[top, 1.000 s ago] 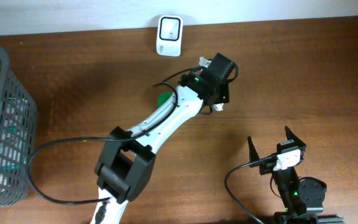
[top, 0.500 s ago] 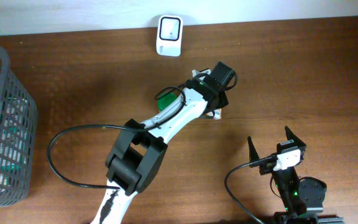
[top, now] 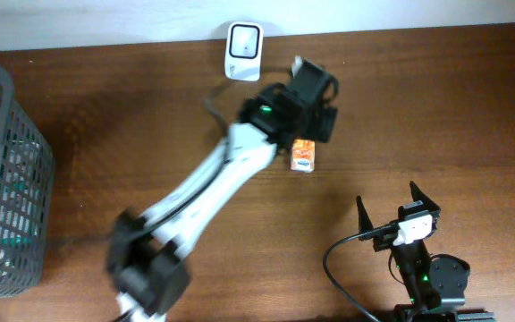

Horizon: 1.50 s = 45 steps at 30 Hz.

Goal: Scan the item barcode
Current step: 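Place the small orange box right of the jar with the left gripper, then reach the left gripper into the basket and grasp the green glove packet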

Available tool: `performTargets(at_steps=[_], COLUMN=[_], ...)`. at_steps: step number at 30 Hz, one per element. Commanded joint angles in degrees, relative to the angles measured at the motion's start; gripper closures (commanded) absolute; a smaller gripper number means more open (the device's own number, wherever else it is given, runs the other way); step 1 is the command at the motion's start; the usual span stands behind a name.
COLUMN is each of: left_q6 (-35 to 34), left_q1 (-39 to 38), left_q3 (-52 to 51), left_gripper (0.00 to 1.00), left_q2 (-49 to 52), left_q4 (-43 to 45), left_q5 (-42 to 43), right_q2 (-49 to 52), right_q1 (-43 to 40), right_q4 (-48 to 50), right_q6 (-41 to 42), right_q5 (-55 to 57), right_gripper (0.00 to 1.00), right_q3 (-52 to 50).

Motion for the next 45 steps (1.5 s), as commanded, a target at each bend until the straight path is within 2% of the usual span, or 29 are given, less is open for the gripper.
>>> performTargets(at_steps=[1, 8, 10, 13, 17, 18, 24, 26, 28, 29, 31, 35, 41, 45], left_q6=[13.79, 12.76, 10.56, 3.67, -2.86, -2.99, -1.31, -0.37, 4.33, 4.46, 5.95, 13.27, 25.03, 28.96], left_q1=[4.46, 24.96, 31.5, 44.46, 58.95, 63.58, 77.83, 81.09, 83.71, 84.3, 85.24, 85.48, 85.74, 85.74], left_q3=[2.25, 2.25, 2.25, 2.25, 1.68, 1.42, 1.31, 1.29, 0.96, 0.57, -0.31, -4.31, -12.09, -12.96], left_gripper=[0.01, 0.01, 0.0, 0.05, 0.08, 0.08, 0.11, 0.11, 0.32, 0.34, 0.32, 0.18, 0.19, 0.2], left_q2=[-13.55, -26.16, -28.09, -29.27, -28.0, -26.82, -21.22, -19.02, -16.31, -15.76, -14.67, -13.31, -12.0, -8.28], left_q4=[-1.53, -4.55, -5.88, -9.92, -14.34, -14.73, -15.17, -15.54, -16.06, -16.0, -15.76, -13.49, -4.52, -2.34], left_q5=[-11.08, -13.14, -13.14, -12.37, -7.37, -4.44, 6.84, 7.34, 7.54, 7.48, 6.97, 6.25, 5.75, 5.7], right_q2=[-0.42, -0.42, -0.42, -0.42, -0.42, -0.42, -0.42, -0.42, -0.42, -0.42, -0.42, -0.42, -0.42, -0.42], right_q1=[0.35, 0.35, 0.35, 0.35, 0.35, 0.35, 0.35, 0.35, 0.35, 0.35, 0.35, 0.35, 0.35, 0.35], right_q4=[-0.26, -0.26, -0.26, -0.26, -0.26, -0.26, -0.26, -0.26, -0.26, -0.26, -0.26, -0.26, -0.26, -0.26], right_q6=[0.24, 0.22, 0.24, 0.22, 0.22, 0.24, 0.22, 0.24, 0.24, 0.22, 0.24, 0.22, 0.22, 0.22], right_q5=[-0.5, -0.5, -0.5, -0.5, -0.5, -0.5, -0.5, -0.5, -0.5, -0.5, -0.5, -0.5, -0.5, -0.5], right_gripper=[0.02, 0.02, 0.02, 0.01, 0.02, 0.02, 0.02, 0.02, 0.02, 0.02, 0.02, 0.02, 0.02, 0.02], right_q3=[-0.31, -0.31, -0.31, -0.31, -0.31, -0.31, -0.31, -0.31, -0.31, -0.31, -0.31, -0.31, -0.31, -0.31])
